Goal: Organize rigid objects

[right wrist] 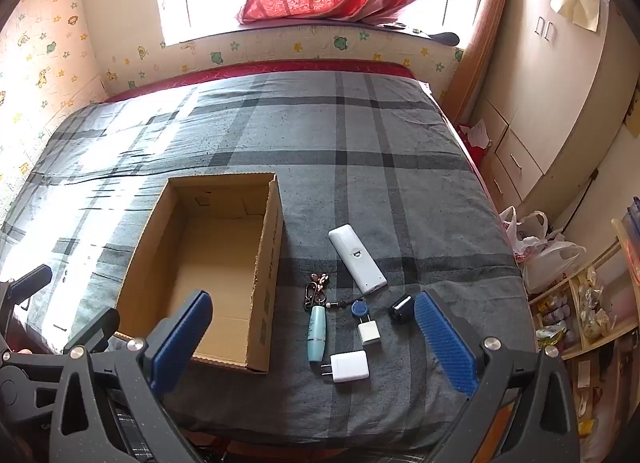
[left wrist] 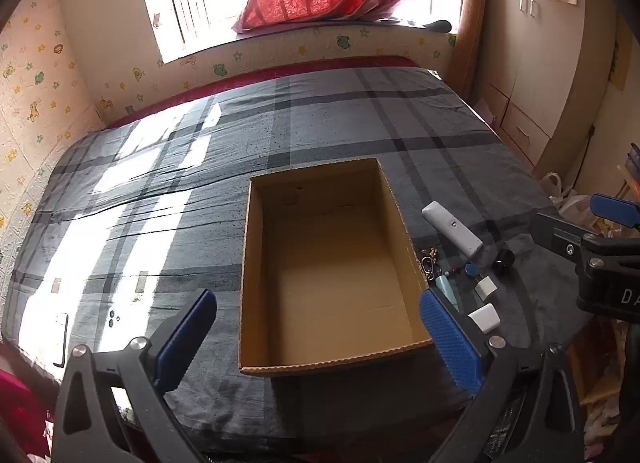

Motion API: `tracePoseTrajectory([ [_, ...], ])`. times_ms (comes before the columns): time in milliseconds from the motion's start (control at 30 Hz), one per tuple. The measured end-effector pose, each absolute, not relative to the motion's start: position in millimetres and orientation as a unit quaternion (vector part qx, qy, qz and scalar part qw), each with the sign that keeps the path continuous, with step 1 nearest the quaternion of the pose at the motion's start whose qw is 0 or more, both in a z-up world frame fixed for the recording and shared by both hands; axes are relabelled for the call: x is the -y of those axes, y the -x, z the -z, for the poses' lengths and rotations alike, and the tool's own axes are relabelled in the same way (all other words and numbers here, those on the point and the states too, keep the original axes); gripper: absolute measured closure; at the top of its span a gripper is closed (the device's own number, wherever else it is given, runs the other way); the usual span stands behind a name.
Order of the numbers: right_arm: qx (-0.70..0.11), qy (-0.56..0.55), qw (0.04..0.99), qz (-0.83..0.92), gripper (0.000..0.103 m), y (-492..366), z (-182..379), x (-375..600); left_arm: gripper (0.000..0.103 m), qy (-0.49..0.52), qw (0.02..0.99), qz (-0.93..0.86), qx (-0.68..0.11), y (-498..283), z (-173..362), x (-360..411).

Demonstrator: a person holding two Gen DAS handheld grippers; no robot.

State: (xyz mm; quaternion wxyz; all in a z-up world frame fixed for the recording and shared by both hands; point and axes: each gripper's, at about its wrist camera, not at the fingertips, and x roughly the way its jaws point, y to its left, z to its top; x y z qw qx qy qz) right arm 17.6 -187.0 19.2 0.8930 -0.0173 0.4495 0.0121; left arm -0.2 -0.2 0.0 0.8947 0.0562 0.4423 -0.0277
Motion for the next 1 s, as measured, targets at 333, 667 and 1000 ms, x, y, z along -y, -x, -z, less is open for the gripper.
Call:
tracePoseTrajectory([
  [333, -0.453, 0.014, 0.891, -0.013, 0.0, -18.5, -16.7, 188.1, 0.0, -0.055, 0.895, 0.027, -0.442, -0.3, 0.2, -0.2],
  [667, -0.453, 0.013, 0.891, -0.015, 0.0, -17.9, -19.2, 185.5, 0.0, -0.055, 0.895, 0.029, -0.442, -0.3, 1.0, -3.3],
  [1000, -0.454, 0.011, 0.891, -0.015, 0.0, -18.6, -18.3, 185.0, 0.0, -0.056, 0.894, 0.027, -0.443, 0.0, 0.8, -2.4],
])
